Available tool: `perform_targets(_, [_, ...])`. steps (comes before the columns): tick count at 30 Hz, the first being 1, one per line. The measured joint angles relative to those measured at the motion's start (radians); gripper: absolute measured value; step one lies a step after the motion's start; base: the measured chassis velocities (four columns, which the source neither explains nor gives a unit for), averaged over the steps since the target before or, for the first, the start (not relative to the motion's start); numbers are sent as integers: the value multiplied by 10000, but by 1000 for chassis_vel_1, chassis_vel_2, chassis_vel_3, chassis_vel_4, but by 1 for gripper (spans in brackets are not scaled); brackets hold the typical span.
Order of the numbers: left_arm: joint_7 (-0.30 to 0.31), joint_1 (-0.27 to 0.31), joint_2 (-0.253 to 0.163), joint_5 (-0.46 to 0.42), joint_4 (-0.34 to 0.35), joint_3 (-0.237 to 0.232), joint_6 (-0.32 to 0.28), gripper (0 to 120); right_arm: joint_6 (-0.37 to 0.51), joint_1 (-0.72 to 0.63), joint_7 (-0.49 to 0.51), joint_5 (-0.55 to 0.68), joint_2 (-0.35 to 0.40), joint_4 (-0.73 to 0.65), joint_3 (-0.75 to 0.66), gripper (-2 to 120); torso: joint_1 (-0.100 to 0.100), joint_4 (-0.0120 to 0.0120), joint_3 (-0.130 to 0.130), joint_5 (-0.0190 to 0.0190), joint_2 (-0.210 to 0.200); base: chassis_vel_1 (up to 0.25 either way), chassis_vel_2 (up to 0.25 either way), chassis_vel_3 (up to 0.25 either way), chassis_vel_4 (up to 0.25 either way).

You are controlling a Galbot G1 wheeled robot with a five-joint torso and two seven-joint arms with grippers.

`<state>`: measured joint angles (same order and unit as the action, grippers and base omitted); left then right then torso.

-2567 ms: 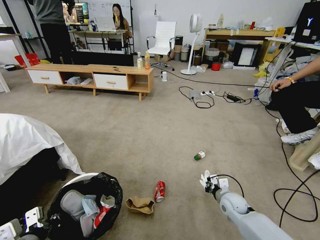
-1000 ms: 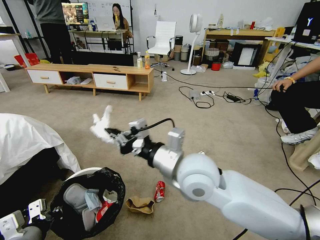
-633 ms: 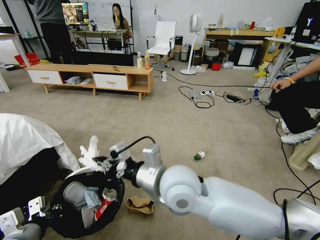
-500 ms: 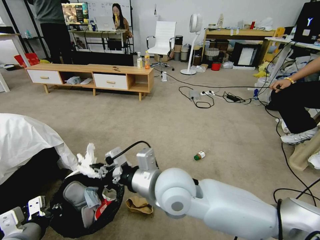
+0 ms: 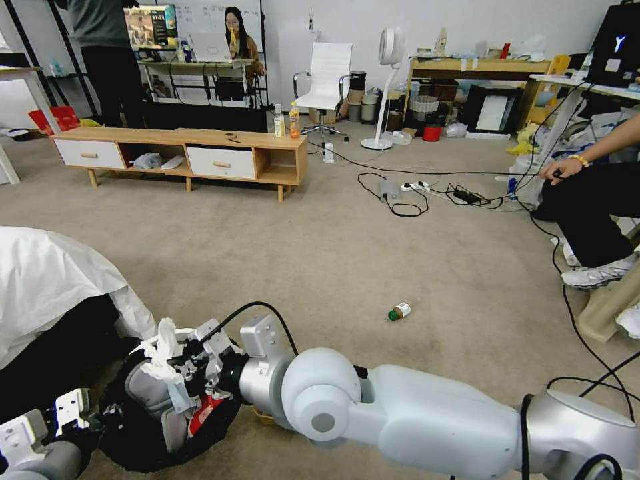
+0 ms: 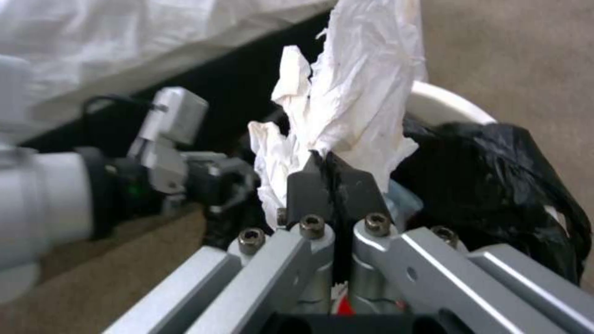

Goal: Pick up the trash bin and place the garbage on the floor into it.

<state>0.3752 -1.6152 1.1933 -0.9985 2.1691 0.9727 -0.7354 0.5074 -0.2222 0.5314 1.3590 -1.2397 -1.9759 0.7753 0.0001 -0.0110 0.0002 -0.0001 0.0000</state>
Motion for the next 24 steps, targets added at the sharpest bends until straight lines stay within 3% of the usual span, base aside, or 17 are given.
perform_targets(24, [-5, 57, 104, 57, -103, -95, 0, 1, -112, -828, -24, -678, -210, 1123, 370, 0, 0, 1, -1, 1, 0, 0, 0, 0, 0])
